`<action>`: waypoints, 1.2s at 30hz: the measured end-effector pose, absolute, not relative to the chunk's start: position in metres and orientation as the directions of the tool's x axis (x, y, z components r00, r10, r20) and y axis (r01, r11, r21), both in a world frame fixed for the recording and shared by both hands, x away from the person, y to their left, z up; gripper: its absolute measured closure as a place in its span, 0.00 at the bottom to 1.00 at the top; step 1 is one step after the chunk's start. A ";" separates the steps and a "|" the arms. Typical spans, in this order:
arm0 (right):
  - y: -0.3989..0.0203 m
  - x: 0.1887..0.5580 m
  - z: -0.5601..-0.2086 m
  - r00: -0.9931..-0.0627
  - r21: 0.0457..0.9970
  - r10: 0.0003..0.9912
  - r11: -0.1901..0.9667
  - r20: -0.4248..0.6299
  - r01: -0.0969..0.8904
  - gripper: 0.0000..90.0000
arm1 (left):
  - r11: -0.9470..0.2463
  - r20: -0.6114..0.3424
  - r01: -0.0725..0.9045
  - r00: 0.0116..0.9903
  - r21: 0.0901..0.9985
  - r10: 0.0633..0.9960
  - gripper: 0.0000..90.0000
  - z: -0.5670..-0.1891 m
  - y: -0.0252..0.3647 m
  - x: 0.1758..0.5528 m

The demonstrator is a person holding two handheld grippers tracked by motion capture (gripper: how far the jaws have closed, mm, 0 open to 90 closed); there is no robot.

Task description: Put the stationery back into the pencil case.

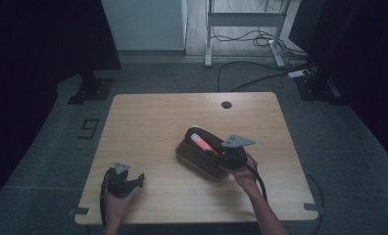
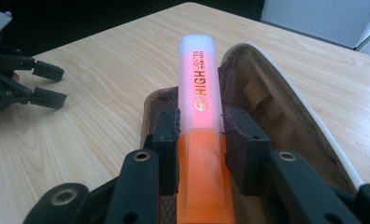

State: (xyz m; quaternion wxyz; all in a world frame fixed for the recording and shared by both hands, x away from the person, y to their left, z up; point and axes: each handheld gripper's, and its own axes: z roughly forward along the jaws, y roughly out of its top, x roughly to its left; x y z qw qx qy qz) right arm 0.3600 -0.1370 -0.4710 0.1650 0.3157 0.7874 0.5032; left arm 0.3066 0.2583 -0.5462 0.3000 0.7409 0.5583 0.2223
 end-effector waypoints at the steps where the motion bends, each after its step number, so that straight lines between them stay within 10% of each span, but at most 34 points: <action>1: -0.138 0.361 -0.471 -0.746 0.896 0.663 0.295 0.058 0.332 0.73 | -0.197 -0.006 0.694 0.278 0.693 0.961 0.22 -0.546 0.258 0.307; 36: -0.133 0.371 -0.496 -0.739 0.837 0.673 0.402 0.004 0.371 0.72 | -0.194 -0.007 0.693 0.276 0.694 0.961 0.22 -0.546 0.258 0.307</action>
